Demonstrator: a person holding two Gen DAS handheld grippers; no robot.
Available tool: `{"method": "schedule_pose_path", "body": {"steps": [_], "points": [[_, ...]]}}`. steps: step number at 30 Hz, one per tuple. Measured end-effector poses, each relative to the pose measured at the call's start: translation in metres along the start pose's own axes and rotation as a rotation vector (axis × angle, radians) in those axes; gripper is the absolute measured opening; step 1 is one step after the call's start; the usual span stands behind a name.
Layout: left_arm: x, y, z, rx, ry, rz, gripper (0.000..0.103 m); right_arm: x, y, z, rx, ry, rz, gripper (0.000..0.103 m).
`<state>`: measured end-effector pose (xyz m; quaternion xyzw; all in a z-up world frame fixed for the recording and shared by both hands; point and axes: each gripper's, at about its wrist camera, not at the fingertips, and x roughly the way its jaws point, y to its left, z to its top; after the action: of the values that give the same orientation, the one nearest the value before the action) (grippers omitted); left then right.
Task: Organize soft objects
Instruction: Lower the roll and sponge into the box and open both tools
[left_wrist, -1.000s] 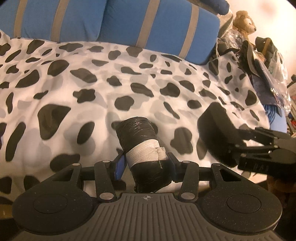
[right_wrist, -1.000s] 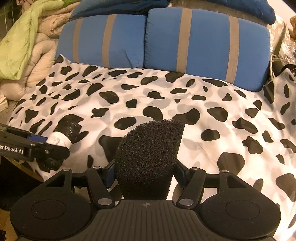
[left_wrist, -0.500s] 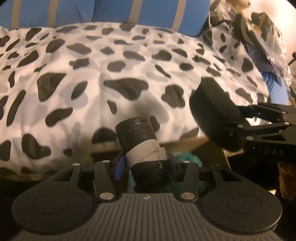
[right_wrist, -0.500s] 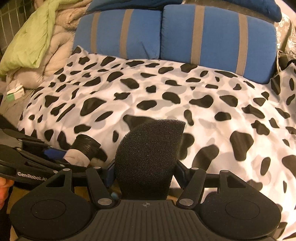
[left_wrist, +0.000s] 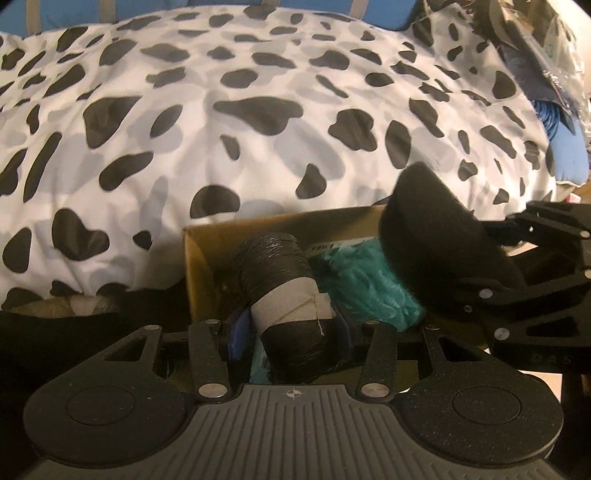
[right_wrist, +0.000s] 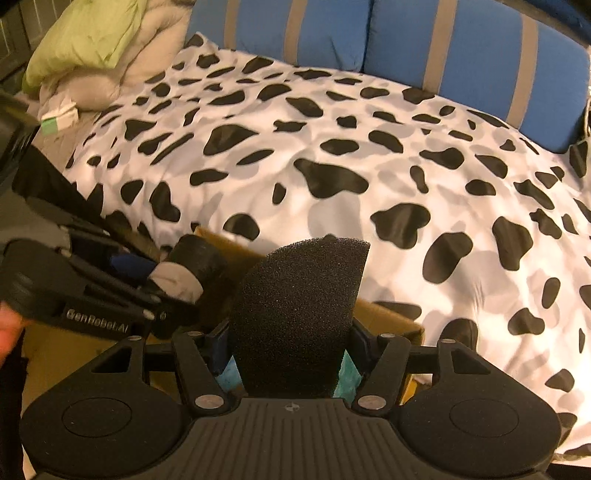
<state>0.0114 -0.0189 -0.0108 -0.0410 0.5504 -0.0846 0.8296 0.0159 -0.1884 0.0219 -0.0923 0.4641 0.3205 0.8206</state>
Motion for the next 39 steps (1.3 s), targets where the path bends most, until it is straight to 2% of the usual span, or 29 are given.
{"method": "schedule_pose_path", "body": {"steps": [4,10,13,14,15,16,17,20,22,31,32,34,39], "points": [[0.000,0.003,0.000,-0.007,0.009,-0.009,0.046,0.004,-0.002,-0.002,0.022,0.035,-0.019,0.059],[0.001,0.004,0.000,-0.010,0.019,-0.019,0.047,0.011,0.004,-0.001,-0.010,0.072,0.016,0.061],[0.004,0.005,0.001,-0.017,0.043,-0.022,0.048,0.016,0.005,-0.001,-0.016,0.098,0.020,0.066],[0.006,0.006,0.001,-0.021,0.050,-0.021,0.048,0.018,0.005,-0.001,-0.014,0.111,0.019,0.074],[0.006,0.006,0.001,-0.027,0.055,-0.019,0.057,0.020,0.004,-0.001,-0.008,0.127,0.020,0.081],[0.006,0.007,0.001,-0.032,0.056,-0.017,0.075,0.020,0.003,-0.001,-0.003,0.129,0.020,0.094],[0.005,0.008,0.001,-0.040,0.051,-0.015,0.081,0.019,0.002,-0.001,0.001,0.128,0.021,0.098],[0.004,0.011,0.003,-0.062,0.044,-0.017,0.083,0.017,-0.002,0.000,0.019,0.126,0.031,0.102],[0.005,0.012,0.004,-0.073,0.050,-0.002,0.086,0.018,-0.003,0.000,0.026,0.134,0.019,0.103],[0.010,0.011,0.004,-0.067,0.073,0.043,0.088,0.021,-0.011,-0.003,0.061,0.185,-0.045,0.103],[0.010,0.011,0.004,-0.067,0.072,0.048,0.089,0.022,-0.012,-0.004,0.064,0.190,-0.050,0.103],[0.009,0.010,0.004,-0.066,0.066,0.055,0.103,0.021,-0.012,-0.004,0.070,0.196,-0.064,0.103],[-0.002,0.009,0.004,-0.071,0.021,0.080,0.103,0.016,-0.014,-0.006,0.107,0.203,-0.100,0.103]]}}
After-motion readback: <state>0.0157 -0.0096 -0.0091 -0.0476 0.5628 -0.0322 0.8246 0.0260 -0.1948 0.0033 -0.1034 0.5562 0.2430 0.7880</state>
